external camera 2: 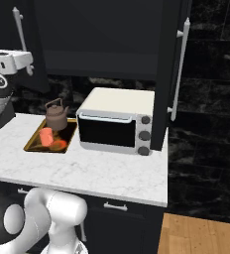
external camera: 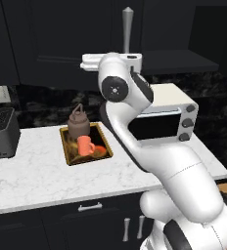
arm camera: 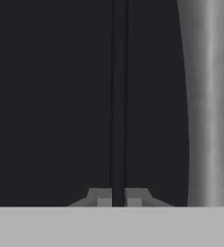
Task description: Pick the kettle from the counter and place it on the tray. Then pick the mug from the cabinet and place it on the tray. Then close the cabinet doors.
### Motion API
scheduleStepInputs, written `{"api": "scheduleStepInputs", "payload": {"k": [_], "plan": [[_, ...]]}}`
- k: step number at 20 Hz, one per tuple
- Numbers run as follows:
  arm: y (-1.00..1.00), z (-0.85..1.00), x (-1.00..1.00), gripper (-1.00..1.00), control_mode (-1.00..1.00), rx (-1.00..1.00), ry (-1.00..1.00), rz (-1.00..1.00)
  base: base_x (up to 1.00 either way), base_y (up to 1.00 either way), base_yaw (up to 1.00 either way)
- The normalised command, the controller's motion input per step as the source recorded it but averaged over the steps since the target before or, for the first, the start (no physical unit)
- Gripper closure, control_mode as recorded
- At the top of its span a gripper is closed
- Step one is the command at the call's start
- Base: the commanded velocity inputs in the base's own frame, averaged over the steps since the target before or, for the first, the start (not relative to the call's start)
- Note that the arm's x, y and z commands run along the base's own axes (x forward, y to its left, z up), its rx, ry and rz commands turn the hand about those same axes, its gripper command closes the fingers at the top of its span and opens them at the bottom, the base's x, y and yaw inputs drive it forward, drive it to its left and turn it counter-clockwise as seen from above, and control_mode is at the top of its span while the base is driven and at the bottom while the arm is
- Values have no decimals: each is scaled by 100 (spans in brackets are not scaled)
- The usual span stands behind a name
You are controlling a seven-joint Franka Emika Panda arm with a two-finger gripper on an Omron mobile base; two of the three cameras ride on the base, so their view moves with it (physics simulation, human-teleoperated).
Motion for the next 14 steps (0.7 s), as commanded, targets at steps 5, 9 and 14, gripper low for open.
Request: {"api": "scheduleStepInputs", "payload": {"k": [5, 9, 14], "plan": [[-3, 0, 57, 100, -100, 11, 13, 17, 0, 0, 0], [0, 0, 55, 100, -100, 3, 8, 14, 0, 0, 0], [0, 0, 43, 100, -100, 0, 9, 12, 0, 0, 0]]}}
